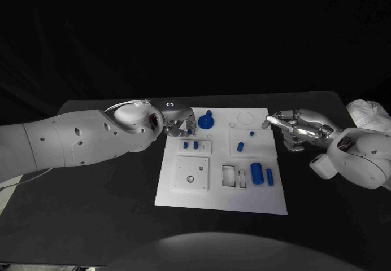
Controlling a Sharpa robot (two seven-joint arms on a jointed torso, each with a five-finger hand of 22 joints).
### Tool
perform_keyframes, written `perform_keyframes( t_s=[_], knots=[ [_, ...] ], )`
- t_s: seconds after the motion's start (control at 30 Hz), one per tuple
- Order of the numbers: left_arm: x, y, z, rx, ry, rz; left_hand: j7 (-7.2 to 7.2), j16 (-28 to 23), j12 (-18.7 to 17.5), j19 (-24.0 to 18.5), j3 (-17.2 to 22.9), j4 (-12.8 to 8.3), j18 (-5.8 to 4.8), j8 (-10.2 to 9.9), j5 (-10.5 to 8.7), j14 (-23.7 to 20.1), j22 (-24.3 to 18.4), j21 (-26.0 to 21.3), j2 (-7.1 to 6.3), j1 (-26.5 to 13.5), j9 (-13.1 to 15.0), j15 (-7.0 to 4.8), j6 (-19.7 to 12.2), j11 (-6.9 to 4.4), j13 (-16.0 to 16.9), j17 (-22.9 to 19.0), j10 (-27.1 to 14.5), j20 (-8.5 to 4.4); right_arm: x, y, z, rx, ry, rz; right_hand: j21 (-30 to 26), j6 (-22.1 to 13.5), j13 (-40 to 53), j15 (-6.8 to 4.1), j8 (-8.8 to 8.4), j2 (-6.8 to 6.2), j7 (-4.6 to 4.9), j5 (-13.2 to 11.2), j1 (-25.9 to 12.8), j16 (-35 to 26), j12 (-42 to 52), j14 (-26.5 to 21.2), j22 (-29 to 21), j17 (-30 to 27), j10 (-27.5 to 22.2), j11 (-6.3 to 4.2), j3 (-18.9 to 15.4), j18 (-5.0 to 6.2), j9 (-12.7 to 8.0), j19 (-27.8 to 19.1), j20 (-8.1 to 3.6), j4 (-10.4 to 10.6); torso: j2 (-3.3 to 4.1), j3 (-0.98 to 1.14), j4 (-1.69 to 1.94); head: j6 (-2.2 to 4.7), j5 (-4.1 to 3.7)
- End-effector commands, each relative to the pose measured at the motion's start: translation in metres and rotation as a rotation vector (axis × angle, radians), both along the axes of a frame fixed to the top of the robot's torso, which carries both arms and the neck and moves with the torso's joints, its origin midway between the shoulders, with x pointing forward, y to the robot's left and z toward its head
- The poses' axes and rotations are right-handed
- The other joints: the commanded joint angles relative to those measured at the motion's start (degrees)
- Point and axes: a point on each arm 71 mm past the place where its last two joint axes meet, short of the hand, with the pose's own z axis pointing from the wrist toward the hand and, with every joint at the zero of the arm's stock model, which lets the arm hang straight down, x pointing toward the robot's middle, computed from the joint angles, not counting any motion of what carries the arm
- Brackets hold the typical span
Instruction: Assemble the parts on the task board
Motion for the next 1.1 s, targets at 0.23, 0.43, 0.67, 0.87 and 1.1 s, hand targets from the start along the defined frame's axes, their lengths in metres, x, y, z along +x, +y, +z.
perform_keyframes(
  t_s=[0.23,0.43,0.67,0.87,1.1],
  knots=[
    [0.001,-0.002,-0.006,-0.027,0.032,0.034,0.09,-0.38,-0.51,-0.46,-0.03,0.43,-0.44,-0.48,-0.16,-0.58,10.94,-0.34,-0.44,-0.33,-0.2,0.14,-0.64,0.08,-0.2,-0.29,0.27,0.1,-0.001,0.001,-0.003,0.0,0.02,0.018,-0.62,0.07,6.85,-0.29,-0.34,0.41,0.15,0.12,0.17,-0.46,-0.32,3.56,9.24,11.36,5.88,-0.66,0.04,0.94,-0.08,-0.47,-0.04,-0.12,0.07,0.03,-0.17,0.0,0.27],
    [0.003,-0.003,-0.006,-0.051,0.004,0.048,0.19,-0.38,-0.62,-0.45,0.07,0.37,-0.44,-0.59,-0.06,-0.6,10.95,-0.33,-0.44,-0.17,-0.26,0.15,-0.73,0.16,-0.27,-0.31,0.32,0.09,-0.002,0.002,-0.003,0.0,0.021,0.02,-0.76,0.08,6.79,-0.27,-0.36,0.45,0.16,0.14,0.23,-0.53,-0.36,3.5,9.2,11.29,5.82,-0.64,0.06,0.97,-0.09,-0.58,-0.02,-0.14,0.02,0.04,-0.14,0.0,0.08],
    [0.003,-0.006,-0.009,-0.059,-0.002,0.049,0.23,-0.46,-0.69,-0.5,0.13,0.34,-0.42,-0.66,0.07,-0.67,10.93,-0.44,-0.44,-0.08,-0.31,0.16,-0.78,0.2,-0.31,-0.43,0.37,0.09,-0.002,0.003,-0.003,-0.001,0.025,0.023,-0.85,0.08,6.76,-0.26,-0.37,0.46,0.17,0.15,0.25,-0.56,-0.38,3.47,9.17,11.25,5.78,-0.63,0.06,0.99,-0.1,-0.65,-0.01,-0.14,-0.01,0.08,-0.08,0.0,0.23],
    [0.003,-0.009,-0.013,-0.049,-0.025,0.039,0.2,-0.46,-0.79,-0.5,0.24,0.25,-0.43,-0.8,0.3,-0.72,10.93,-0.44,-0.48,0.1,-0.38,0.19,-0.89,0.24,-0.38,-0.46,0.47,0.09,-0.002,0.004,-0.003,0.0,0.027,0.027,-0.94,0.09,6.7,-0.25,-0.38,0.49,0.17,0.17,0.29,-0.58,-0.42,3.44,9.15,11.23,5.72,-0.62,0.08,1.01,-0.1,-0.72,0.0,-0.16,0.01,0.01,-0.1,0.0,0.09],
    [0.004,-0.011,-0.016,-0.03,-0.022,0.034,0.09,-0.65,-0.8,-0.6,0.26,0.19,-0.38,-0.95,0.47,-0.87,10.88,-0.65,-0.61,0.17,-0.47,0.2,-1.04,0.19,-0.4,-0.74,0.68,0.09,-0.002,0.003,-0.004,-0.003,0.031,0.026,-0.92,0.09,6.71,-0.24,-0.39,0.51,0.17,0.2,0.33,-0.61,-0.42,3.42,9.15,11.2,5.72,-0.61,0.09,1.0,-0.1,-0.72,0.01,-0.17,-0.02,0.03,-0.09,0.0,0.22]
  ],
)
